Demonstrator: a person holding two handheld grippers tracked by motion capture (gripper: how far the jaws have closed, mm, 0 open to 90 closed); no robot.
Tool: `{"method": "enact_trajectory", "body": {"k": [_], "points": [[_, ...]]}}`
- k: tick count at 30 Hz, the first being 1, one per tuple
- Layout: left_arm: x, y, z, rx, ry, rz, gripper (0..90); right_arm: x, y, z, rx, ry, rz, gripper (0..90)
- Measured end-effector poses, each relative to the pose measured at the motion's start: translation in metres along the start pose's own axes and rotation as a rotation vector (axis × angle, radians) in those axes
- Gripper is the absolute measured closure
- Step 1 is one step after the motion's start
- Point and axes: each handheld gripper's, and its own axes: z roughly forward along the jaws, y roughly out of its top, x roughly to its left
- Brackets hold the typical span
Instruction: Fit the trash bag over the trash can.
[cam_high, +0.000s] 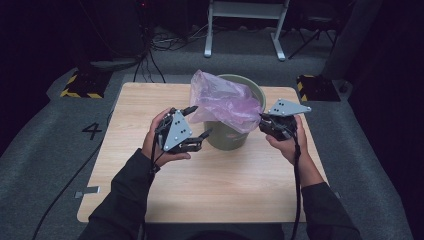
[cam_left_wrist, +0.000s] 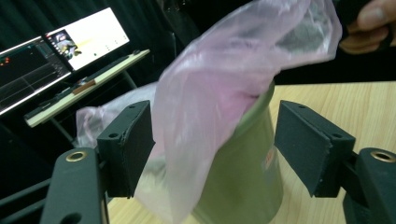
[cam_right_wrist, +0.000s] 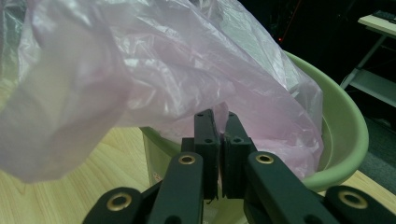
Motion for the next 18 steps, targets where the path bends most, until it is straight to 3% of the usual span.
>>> {"method": "enact_trajectory", "body": {"k": [1,2,4,7,9,11,13,16,18], "points": [[0.0,0.0,0.0,0.0,0.0,0.0,27.6,0.0,0.0,0.0,0.0,0.001,-0.001,87.6],[0.003,0.002,0.007,0.011,-0.026,-0.021,28.4,0.0,0.0,0.0,0.0,0.002,0.0,87.5],[0.004,0.003,0.013,0.029,-0.016,-0.019,37.1,-0.001,-0.001,0.0,0.001,0.002,0.003,87.4],[0.004,0.002,0.018,0.056,-0.018,-0.002,58.5,-0.002,-0.003,-0.002,-0.001,0.003,0.005,87.3],[0.006,0.0,0.019,0.05,-0.07,0.003,74.1,-0.003,-0.005,-0.004,-0.002,0.003,0.012,87.3],[0.004,-0.001,0.018,0.04,-0.094,0.021,84.4,-0.005,-0.007,-0.006,-0.003,0.001,0.021,87.3],[0.001,-0.002,0.015,0.034,-0.119,0.04,89.4,-0.006,-0.009,-0.008,-0.003,-0.001,0.027,87.3],[-0.004,-0.005,0.013,0.038,-0.175,0.07,89.8,-0.008,-0.013,-0.013,-0.001,-0.006,0.037,87.0],[-0.007,-0.008,0.014,0.051,-0.19,0.074,89.8,-0.011,-0.017,-0.015,0.004,-0.012,0.046,86.5]]}}
